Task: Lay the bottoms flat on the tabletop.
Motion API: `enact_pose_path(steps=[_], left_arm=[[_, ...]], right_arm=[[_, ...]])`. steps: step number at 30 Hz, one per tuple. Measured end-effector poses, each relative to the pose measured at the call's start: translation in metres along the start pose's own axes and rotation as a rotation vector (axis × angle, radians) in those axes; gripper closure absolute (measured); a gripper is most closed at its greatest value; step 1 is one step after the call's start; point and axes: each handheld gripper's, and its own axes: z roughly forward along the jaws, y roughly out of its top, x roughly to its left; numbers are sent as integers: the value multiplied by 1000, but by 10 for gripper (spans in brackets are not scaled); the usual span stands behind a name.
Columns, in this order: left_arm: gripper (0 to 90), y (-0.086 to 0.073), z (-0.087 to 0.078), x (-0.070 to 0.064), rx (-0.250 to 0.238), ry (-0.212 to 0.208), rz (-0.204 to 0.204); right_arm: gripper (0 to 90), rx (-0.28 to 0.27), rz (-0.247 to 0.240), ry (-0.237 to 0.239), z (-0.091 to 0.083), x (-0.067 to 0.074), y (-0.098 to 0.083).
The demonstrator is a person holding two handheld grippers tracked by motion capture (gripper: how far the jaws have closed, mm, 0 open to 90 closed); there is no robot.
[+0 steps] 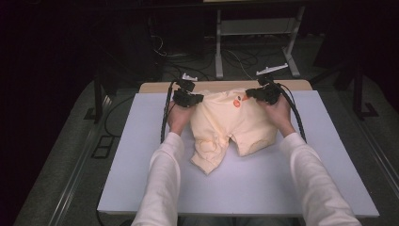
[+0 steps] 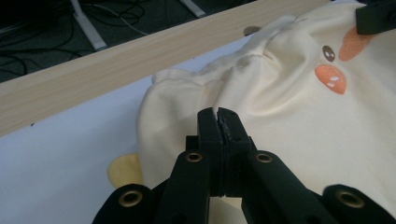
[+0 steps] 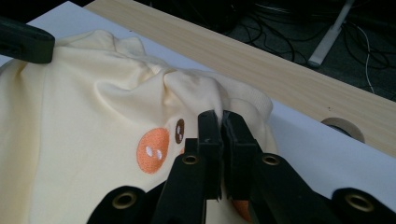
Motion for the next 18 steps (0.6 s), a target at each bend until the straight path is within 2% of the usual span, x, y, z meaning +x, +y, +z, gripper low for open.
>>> enact_pose_path(steps=[1,3,6,9,13,18], left_arm=[[879,-2,2,1,-6,4,-8],[879,-7,8,2,-6,7,-18],[878,-18,18,3,1,7,-53],[878,-29,28,4,35,15,-64],[877,-39,37,7,73,16,-89],[873,-43,42,7,85,26,-95]], right_arm=[[857,5,10,0,7,-1,-4],[857,13,19,3,12,-1,-7],[856,61,49,11,26,-4,-20],[855,97,73,22,37,-7,-33],[852,104,105,41,40,-12,-44],[845,125,98,51,41,-11,-44]])
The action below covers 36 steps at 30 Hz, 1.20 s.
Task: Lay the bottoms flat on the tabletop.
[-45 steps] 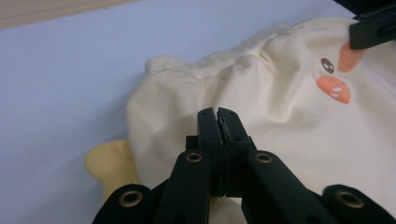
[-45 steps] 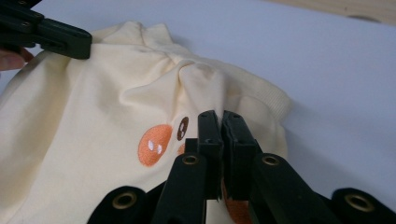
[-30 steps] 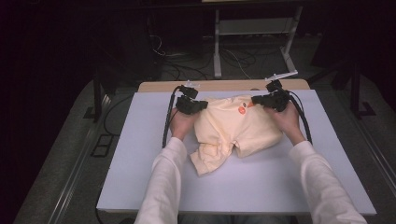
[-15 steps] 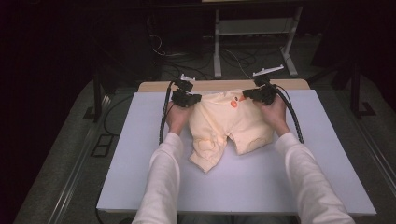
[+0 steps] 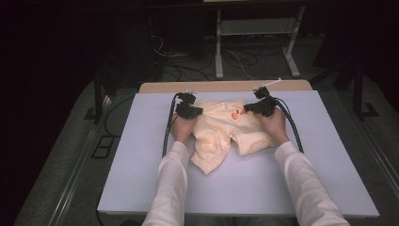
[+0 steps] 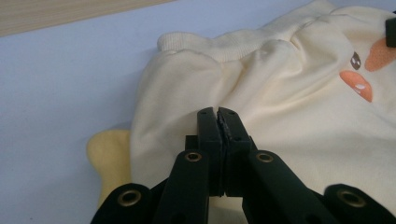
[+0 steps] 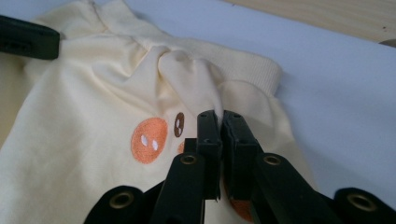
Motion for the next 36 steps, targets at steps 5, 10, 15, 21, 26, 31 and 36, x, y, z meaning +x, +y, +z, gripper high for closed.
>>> enact_pose_path(steps=[5,10,15,21,26,31,36], left_arm=[[855,-3,-1,0,-5,-5,-10],[736,-5,-9,1,-47,-47,-35],[501,-7,-24,3,-89,-93,-71],[361,-11,-40,5,-129,-146,-127],[228,-15,-51,1,-152,-178,-127],[107,-19,-60,-6,-176,-214,-114],[0,-24,-67,-14,-147,-230,-70]], right_arm=[[753,31,2,32,0,-2,-3],[580,-8,14,34,-12,-3,-3],[389,-37,33,26,-32,-10,-4],[215,-55,57,2,-52,-15,-11],[130,-67,52,6,-68,-12,-21],[19,-71,60,25,-79,-9,-34],[13,-74,49,51,-87,-4,-49]])
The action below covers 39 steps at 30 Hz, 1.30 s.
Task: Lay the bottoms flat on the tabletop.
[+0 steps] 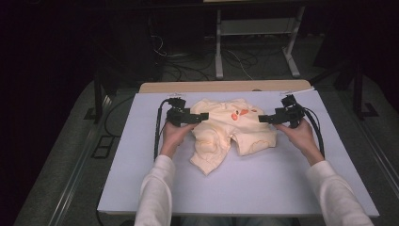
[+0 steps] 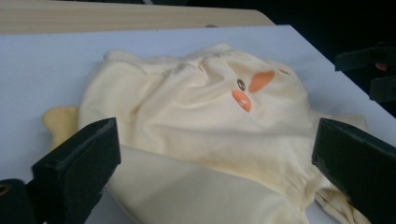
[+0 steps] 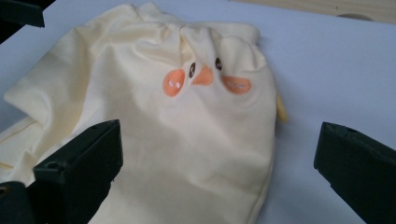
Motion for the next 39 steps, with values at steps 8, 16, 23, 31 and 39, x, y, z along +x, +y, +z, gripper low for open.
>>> enact_pose_path(steps=[8,16,23,31,39], left_arm=[[0,-9,-11,-8,-7,-11,24],[0,-19,-17,-11,-12,-25,25],[0,-24,-22,-15,-16,-40,30],[0,-36,-30,-19,-11,-70,43],[0,-47,-38,-26,7,-99,74]], right_arm=[[13,-10,-32,28,-10,14,-10],[13,-14,-37,50,-15,22,-22],[16,-8,-43,61,-18,24,-34],[53,4,-69,88,-22,34,-47],[144,18,-80,102,-20,41,-60]])
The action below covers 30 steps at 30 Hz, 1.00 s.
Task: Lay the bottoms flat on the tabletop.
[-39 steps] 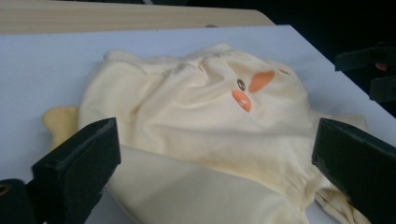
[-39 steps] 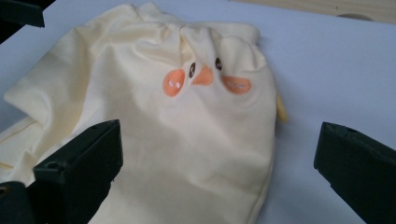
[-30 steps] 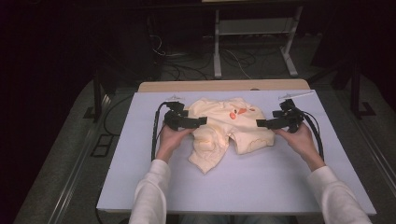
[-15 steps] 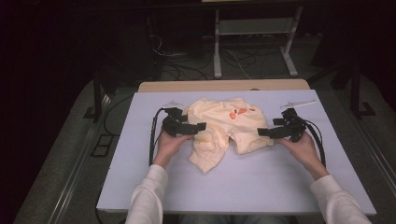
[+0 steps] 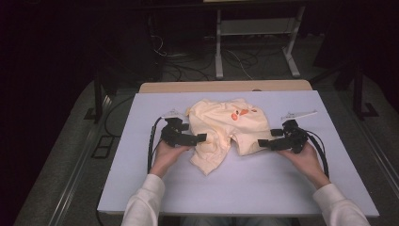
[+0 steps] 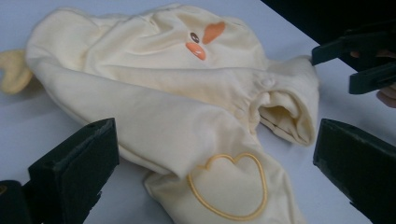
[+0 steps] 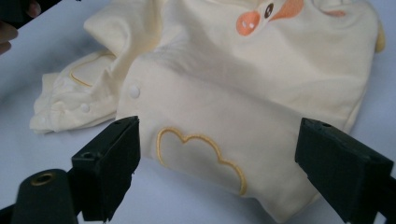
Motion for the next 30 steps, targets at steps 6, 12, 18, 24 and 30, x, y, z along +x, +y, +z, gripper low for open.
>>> enact_pose_path(steps=[6,12,18,24,30], left_arm=[[1,-11,-3,-9,16,-31,21],[13,-23,-3,-16,40,-59,40],[74,-27,-3,-22,48,-67,73],[154,-31,2,-25,111,-77,127],[230,-33,11,-26,161,-66,179]], right_arm=[[151,50,-20,-47,8,3,-9],[314,104,-75,-113,25,8,-11],[682,109,-114,-120,25,7,-11],[778,93,-94,-91,19,5,-7],[786,85,-85,-67,18,4,-5]])
